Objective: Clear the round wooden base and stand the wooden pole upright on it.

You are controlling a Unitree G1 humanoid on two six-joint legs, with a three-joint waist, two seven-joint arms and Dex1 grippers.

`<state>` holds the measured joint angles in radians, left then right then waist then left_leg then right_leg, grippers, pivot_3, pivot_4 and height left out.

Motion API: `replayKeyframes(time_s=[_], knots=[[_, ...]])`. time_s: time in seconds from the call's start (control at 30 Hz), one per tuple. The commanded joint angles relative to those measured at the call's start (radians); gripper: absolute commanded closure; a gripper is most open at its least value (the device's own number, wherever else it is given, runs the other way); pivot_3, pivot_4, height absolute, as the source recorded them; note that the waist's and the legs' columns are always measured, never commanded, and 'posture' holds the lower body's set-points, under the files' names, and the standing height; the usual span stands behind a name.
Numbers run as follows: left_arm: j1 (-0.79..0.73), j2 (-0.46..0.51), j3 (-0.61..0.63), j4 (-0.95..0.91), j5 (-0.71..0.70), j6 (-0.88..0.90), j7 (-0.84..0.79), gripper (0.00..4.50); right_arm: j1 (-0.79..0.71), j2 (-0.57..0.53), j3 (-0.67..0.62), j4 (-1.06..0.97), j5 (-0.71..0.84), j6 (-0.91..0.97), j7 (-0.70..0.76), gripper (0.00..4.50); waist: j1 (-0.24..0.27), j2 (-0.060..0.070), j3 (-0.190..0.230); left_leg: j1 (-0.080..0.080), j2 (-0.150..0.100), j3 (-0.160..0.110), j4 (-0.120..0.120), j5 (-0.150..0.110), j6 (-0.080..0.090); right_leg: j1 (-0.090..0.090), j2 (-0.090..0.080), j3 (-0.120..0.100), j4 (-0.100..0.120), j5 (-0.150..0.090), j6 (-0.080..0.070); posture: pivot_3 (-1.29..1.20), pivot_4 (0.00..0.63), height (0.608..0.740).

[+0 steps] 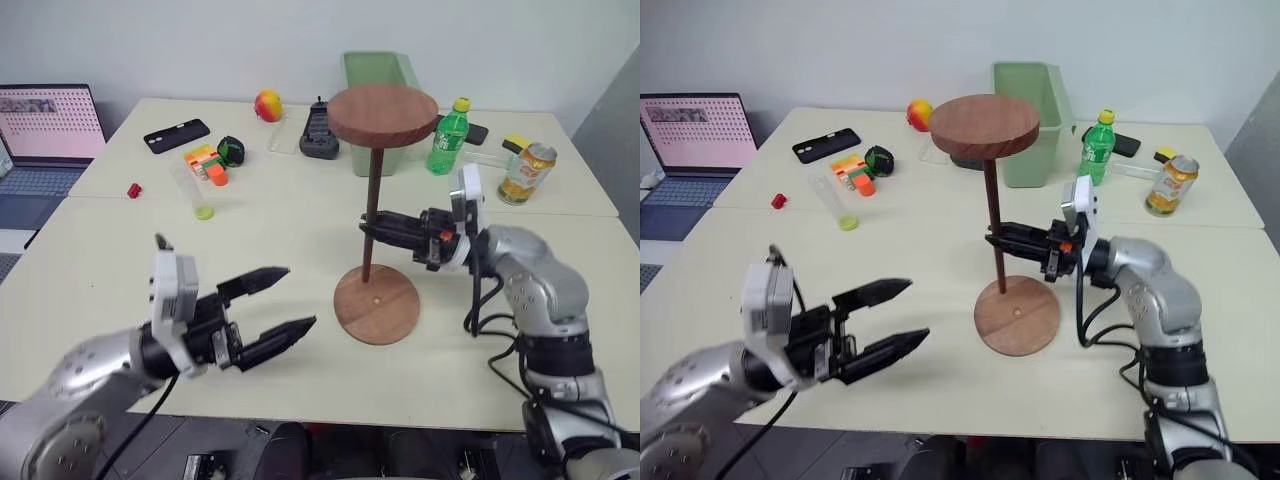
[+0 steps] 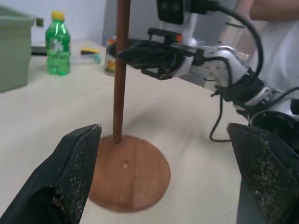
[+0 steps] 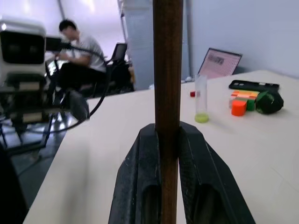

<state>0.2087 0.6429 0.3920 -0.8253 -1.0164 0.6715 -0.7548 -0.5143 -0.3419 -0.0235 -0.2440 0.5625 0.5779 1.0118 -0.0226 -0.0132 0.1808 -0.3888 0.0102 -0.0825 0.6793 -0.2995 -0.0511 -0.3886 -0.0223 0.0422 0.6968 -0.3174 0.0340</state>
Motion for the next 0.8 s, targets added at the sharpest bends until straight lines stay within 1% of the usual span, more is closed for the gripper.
replayKeyframes(time_s=[0.03, 0.1, 0.17, 0.27, 0.4, 0.5, 0.8], knots=[[0.079, -0.017, 0.031, -0.059, 0.028, -0.097, -0.038, 0.00, 0.053, 0.001, 0.026, -0.103, 0.003, -0.051, -0.034, 4.32, 0.000, 0.000, 0.000, 0.000, 0.000, 0.000, 0.000, 0.000, 0.000, 0.000, 0.000, 0.000, 0.001, 0.000, 0.000, 0.00, 0.150, 0.740], [0.115, -0.018, 0.023, -0.048, 0.073, -0.141, -0.068, 0.00, 0.071, -0.015, 0.041, -0.105, -0.011, -0.080, -0.026, 4.32, -0.002, 0.000, 0.000, 0.005, 0.001, 0.002, -0.002, 0.000, 0.000, 0.003, 0.001, 0.000, 0.000, 0.000, 0.000, 0.00, 0.150, 0.740], [0.116, -0.019, 0.005, -0.031, 0.087, -0.163, -0.072, 0.00, 0.075, -0.027, 0.040, -0.097, -0.008, -0.081, -0.034, 4.32, -0.004, 0.000, 0.000, 0.007, 0.001, 0.003, -0.002, 0.000, 0.000, 0.004, 0.003, 0.000, 0.000, 0.000, 0.000, 0.00, 0.150, 0.740], [0.102, -0.013, -0.015, -0.009, 0.103, -0.186, -0.086, 0.00, 0.092, -0.045, 0.047, -0.085, -0.017, -0.100, -0.033, 4.32, -0.004, 0.000, 0.000, 0.007, 0.001, 0.003, -0.002, 0.000, 0.000, 0.004, 0.004, -0.001, 0.000, 0.000, 0.000, 0.00, 0.150, 0.740], [0.057, -0.008, -0.048, 0.032, 0.141, -0.214, -0.095, 0.00, 0.118, -0.048, 0.064, -0.021, -0.062, -0.176, -0.021, 4.32, -0.004, 0.000, 0.000, 0.007, 0.001, 0.003, -0.002, 0.000, 0.000, 0.004, 0.004, -0.001, 0.000, 0.000, 0.000, 0.00, 0.150, 0.740], [0.049, -0.003, -0.068, 0.041, 0.151, -0.228, -0.113, 0.00, 0.127, -0.040, 0.081, 0.016, -0.086, -0.225, -0.023, 4.32, -0.007, 0.000, 0.000, 0.007, 0.001, 0.003, -0.002, 0.000, 0.000, 0.004, 0.004, -0.001, 0.000, 0.000, 0.000, 0.00, 0.150, 0.740], [0.040, 0.005, -0.080, 0.053, 0.144, -0.223, -0.109, 0.00, 0.164, -0.045, 0.093, 0.034, -0.108, -0.288, -0.031, 4.32, -0.007, 0.000, 0.000, 0.007, 0.002, 0.003, -0.003, 0.000, 0.000, 0.004, 0.004, -0.001, 0.000, 0.000, 0.000, 0.00, 0.150, 0.740]])
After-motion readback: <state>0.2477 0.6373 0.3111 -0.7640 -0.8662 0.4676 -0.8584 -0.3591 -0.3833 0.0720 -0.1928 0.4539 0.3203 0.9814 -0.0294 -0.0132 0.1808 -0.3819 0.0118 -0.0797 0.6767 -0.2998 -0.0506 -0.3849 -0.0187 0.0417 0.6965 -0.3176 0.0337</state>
